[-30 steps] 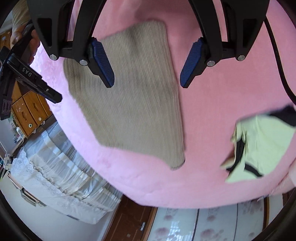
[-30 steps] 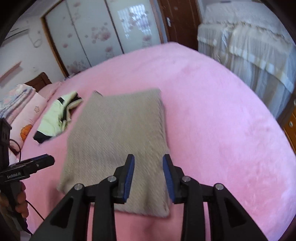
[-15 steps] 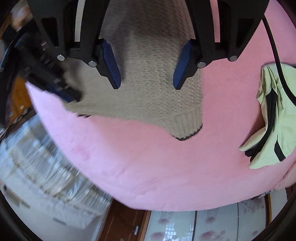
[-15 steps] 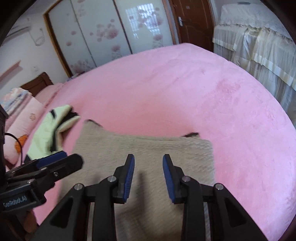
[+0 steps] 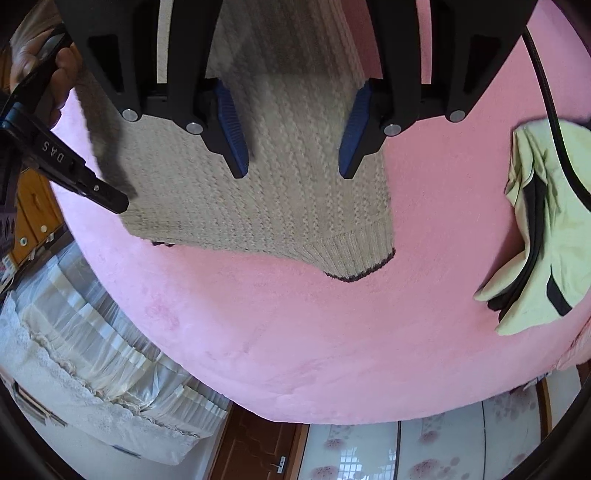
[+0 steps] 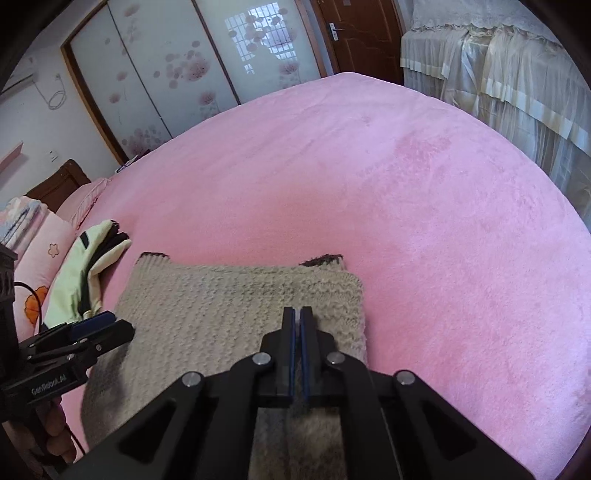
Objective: Fold large clothes
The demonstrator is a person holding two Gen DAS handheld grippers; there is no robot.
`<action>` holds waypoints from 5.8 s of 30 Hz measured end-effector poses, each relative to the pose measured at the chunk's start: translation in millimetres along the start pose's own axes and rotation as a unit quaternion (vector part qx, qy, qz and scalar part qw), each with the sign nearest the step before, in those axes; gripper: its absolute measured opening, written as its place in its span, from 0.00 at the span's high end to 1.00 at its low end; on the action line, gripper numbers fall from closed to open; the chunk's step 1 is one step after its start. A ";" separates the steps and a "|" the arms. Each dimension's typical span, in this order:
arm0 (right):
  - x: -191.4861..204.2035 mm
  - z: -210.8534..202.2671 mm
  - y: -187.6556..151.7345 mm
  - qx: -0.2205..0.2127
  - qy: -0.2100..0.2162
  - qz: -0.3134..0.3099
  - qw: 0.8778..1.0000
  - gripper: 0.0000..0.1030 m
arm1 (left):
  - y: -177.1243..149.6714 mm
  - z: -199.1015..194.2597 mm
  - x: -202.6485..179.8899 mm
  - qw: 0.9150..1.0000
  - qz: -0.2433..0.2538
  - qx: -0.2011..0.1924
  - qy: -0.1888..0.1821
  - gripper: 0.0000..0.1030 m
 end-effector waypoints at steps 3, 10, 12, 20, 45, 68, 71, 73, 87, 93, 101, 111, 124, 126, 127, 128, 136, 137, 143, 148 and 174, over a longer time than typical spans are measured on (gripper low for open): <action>6.7 -28.8 -5.3 -0.003 0.022 -0.005 1.000 0.97 | -8.2 -31.6 -3.3 1.000 -0.008 0.002 -0.020 0.52; 39.5 -89.5 -49.6 0.000 0.057 -0.037 0.998 0.97 | -61.3 -89.4 -24.5 0.997 -0.012 0.019 -0.072 0.48; 44.6 -98.8 -65.6 -0.003 0.060 -0.040 0.997 0.97 | -79.9 -87.8 -27.9 0.996 -0.021 0.024 -0.082 0.48; 21.1 -89.5 -129.4 0.009 -0.006 -0.047 0.999 0.97 | -151.7 -68.3 -32.2 0.999 -0.022 -0.009 -0.028 0.48; 3.1 -100.4 -156.0 0.023 -0.004 -0.029 0.999 0.97 | -163.0 -77.6 -29.7 1.000 -0.024 0.008 -0.004 0.44; 72.5 -220.9 -154.0 -0.084 -0.067 -0.170 0.980 0.23 | -174.3 -170.7 -63.0 0.998 0.046 -0.002 0.031 0.25; 66.9 -227.4 -143.3 -0.076 -0.055 -0.162 0.982 0.23 | -167.9 -172.8 -57.5 0.999 0.048 0.018 0.018 0.25; 59.7 -227.3 -132.8 -0.060 -0.038 -0.148 0.987 0.21 | -161.6 -167.9 -50.1 0.998 0.038 0.046 -0.018 0.24; -38.3 -88.9 -82.9 0.111 0.096 0.033 0.989 0.17 | -111.1 -56.6 11.3 0.978 -0.072 0.147 -0.132 0.12; -50.5 -35.7 -85.7 0.154 0.141 0.070 0.975 0.17 | -103.5 -10.3 28.2 0.970 -0.104 0.162 -0.148 0.02; -48.3 2.4 -91.4 0.178 0.189 0.078 0.963 0.16 | -116.1 31.5 24.0 0.959 -0.099 0.194 -0.180 0.01; -36.7 15.7 -81.9 0.167 0.213 0.062 0.961 0.42 | -119.5 34.2 38.6 0.958 -0.138 0.186 -0.169 0.10; 27.2 -68.2 -76.2 0.095 0.163 -0.011 0.982 0.61 | -128.4 -66.2 24.4 0.990 -0.021 0.099 -0.096 0.52; 35.9 -86.9 -82.6 0.095 0.165 -0.014 0.982 0.62 | -135.9 -85.8 26.0 0.990 -0.017 0.097 -0.098 0.52; 41.7 -93.4 -85.0 0.095 0.168 -0.014 0.981 0.62 | -140.3 -97.9 29.6 0.990 -0.016 0.094 -0.101 0.52; 50.4 -102.0 -88.3 0.094 0.172 -0.017 0.981 0.62 | -144.1 -110.4 35.8 0.990 -0.015 0.091 -0.103 0.52; 141.1 -142.5 -91.3 0.086 0.211 -0.063 0.972 0.62 | -155.4 -209.5 114.1 0.994 -0.032 0.054 -0.094 0.52; 157.0 -142.8 -87.4 0.085 0.218 -0.071 0.970 0.62 | -153.3 -220.2 127.3 0.994 -0.034 0.048 -0.088 0.52; 258.0 -121.1 -54.5 0.077 0.245 -0.124 0.958 0.62 | -112.0 -263.2 210.2 0.999 -0.028 0.013 -0.035 0.52; 338.2 -79.5 -1.3 0.059 0.248 -0.152 0.955 0.62 | -45.2 -275.9 278.2 1.000 0.001 -0.013 0.003 0.52; 425.7 202.3 37.1 0.087 0.222 -0.089 0.967 0.61 | 55.4 -66.5 487.8 0.993 -0.106 0.001 0.059 0.31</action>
Point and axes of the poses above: each gripper's, at about its wrist camera, not at the fingertips, and z roughly the way its jaws point, x to its left, y to its top, the point moved 1 cm from there along z, roughly the way its jaws point
